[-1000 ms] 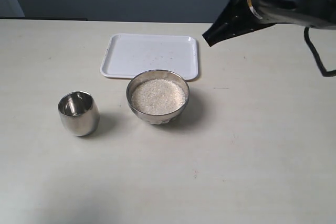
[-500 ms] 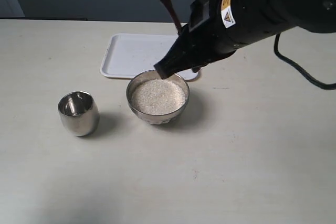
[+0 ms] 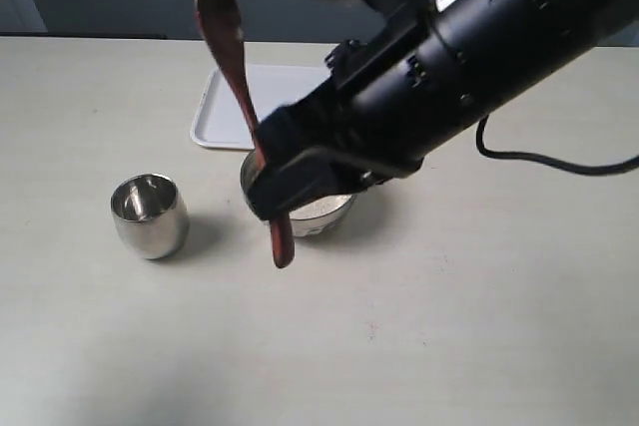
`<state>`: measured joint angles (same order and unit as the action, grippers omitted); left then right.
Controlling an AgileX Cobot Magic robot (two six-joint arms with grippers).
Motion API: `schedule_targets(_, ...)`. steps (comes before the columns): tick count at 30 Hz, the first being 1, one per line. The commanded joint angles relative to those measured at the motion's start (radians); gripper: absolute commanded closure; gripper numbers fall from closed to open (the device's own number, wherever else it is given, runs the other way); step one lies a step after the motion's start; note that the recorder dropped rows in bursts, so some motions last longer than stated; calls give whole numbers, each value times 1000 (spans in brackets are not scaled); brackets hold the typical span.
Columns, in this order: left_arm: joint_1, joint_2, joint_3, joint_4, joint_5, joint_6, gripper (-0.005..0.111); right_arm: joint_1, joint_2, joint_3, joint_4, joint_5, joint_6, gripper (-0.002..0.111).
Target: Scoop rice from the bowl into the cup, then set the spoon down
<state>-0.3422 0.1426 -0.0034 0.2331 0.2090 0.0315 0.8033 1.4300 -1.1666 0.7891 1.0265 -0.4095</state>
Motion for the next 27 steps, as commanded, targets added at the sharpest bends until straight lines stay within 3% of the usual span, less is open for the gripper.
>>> schedule_targets(1,-10,-7,3,-4,-7,-3,106,-179,23,-5,248,195,-106,109)
schedule_targets(4,-10,-7,3,-4,-7,-3,106,-264,72,-1,360,195,-112,109)
schedule_targets(9,-10,-7,3,-4,-7,-3,106,-281,164,54,562,195,-110,109)
schedule_targets(21,-10,-7,3,-4,-7,-3,106,-149,313,86,940,195,-159,109)
schedule_targets(27,-10,-7,3,-4,-8,-3,106,-60,297,86,955,195,-236,109)
